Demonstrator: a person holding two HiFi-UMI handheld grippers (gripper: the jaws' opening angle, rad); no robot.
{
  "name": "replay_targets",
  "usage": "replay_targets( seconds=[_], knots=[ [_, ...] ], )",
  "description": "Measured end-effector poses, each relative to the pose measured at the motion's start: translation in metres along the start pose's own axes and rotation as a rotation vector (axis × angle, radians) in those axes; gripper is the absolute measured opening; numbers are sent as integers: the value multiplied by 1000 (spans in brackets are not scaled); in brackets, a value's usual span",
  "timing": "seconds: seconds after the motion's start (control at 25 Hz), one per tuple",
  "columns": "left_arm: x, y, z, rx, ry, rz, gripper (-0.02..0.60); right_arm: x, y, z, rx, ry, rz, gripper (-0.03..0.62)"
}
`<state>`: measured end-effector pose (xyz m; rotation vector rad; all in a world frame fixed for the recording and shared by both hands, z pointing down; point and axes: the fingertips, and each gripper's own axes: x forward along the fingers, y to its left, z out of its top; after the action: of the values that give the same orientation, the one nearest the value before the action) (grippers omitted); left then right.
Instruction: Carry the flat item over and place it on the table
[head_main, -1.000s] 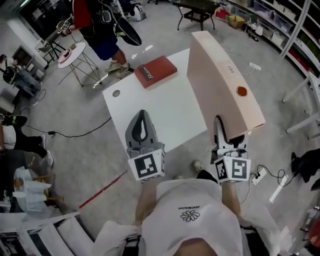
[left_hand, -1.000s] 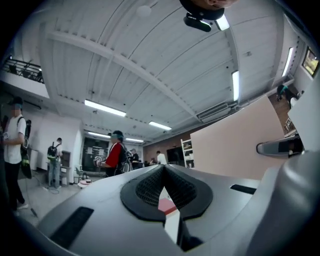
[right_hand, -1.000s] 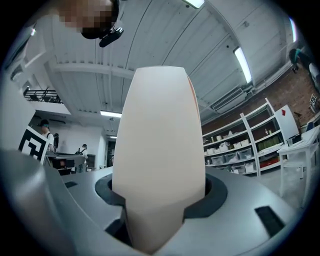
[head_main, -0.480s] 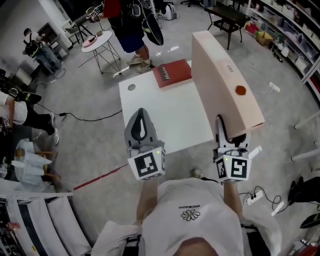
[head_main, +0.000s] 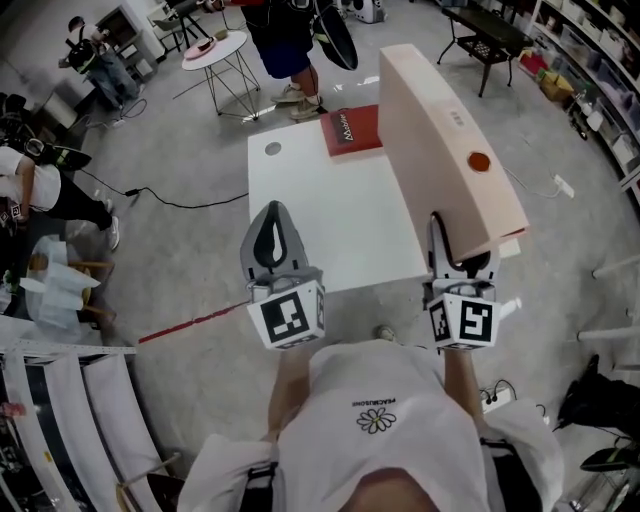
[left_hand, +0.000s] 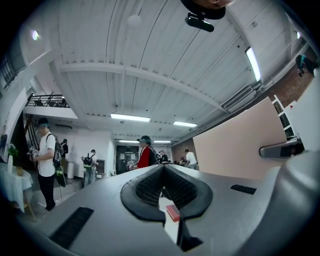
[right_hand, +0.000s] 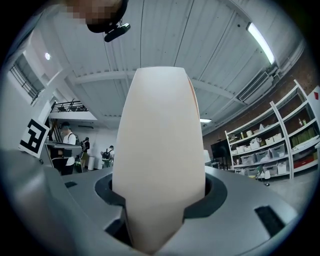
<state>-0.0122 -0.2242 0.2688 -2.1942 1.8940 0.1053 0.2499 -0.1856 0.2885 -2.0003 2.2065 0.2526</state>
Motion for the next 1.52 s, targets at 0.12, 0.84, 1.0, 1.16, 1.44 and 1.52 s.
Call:
replay_targets(
  seconds=[0.12, 0.84, 1.0, 1.16, 1.44, 1.52],
  knots=[
    [1, 1, -2, 5, 6, 15, 15, 5, 3, -2, -4, 2, 20, 278],
    [12, 10, -5, 9, 25, 30, 15, 29, 9, -4, -191, 31, 29, 278],
    [10, 10, -9, 6, 28, 24, 15, 35, 19, 4, -378, -13, 39, 278],
    [7, 13, -14, 14, 34, 30, 15, 38, 26, -11, -626, 77, 76, 278],
    [1, 21, -18, 32, 36, 35, 15, 38, 44, -38, -845, 95, 122, 278],
    [-1, 23, -21, 29, 39, 36, 15, 38, 49, -47, -926, 110, 151, 278]
  ],
)
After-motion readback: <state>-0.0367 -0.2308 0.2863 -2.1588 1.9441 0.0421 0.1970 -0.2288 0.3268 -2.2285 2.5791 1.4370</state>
